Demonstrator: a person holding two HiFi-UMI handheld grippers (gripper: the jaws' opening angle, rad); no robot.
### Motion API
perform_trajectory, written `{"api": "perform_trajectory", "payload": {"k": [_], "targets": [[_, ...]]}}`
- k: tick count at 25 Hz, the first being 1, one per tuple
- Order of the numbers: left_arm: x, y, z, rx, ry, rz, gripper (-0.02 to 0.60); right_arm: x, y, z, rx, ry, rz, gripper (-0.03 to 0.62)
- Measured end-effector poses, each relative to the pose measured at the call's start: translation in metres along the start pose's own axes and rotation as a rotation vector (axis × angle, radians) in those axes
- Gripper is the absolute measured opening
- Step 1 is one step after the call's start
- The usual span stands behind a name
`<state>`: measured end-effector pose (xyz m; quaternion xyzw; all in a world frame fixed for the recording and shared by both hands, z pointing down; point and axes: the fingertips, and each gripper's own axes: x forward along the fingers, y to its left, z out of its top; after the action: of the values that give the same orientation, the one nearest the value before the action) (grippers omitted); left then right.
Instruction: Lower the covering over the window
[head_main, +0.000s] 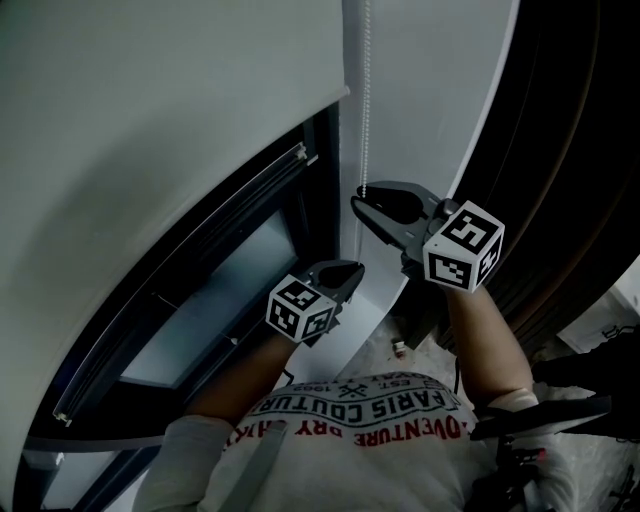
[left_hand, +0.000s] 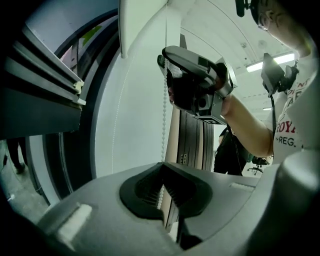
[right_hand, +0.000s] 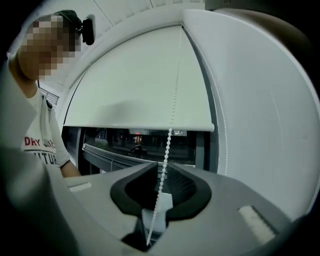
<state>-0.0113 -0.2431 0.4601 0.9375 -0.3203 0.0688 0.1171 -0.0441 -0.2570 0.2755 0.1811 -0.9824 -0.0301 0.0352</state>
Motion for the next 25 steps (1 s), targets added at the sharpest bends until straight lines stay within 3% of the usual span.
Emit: {"api": "perform_trajectory", "payload": {"k": [2, 15, 25], "targets": [[0.000, -0.001, 0.000, -0.005, -0.004, -0.001, 0.009, 0.000, -0.002, 0.003, 0.006, -0.013, -0.007, 0.008], [0.006, -0.009, 0.000, -0.013, -0.035, -0.003, 0.008, -0.016, 0.002, 0.004, 0.048, -0.093, -0.023, 0.003], [0.020, -0.012, -0.042, -0.055, 0.035, 0.012, 0.008, -0.020, -0.005, -0.042, 0.070, -0.024, -0.046, 0.003]]}}
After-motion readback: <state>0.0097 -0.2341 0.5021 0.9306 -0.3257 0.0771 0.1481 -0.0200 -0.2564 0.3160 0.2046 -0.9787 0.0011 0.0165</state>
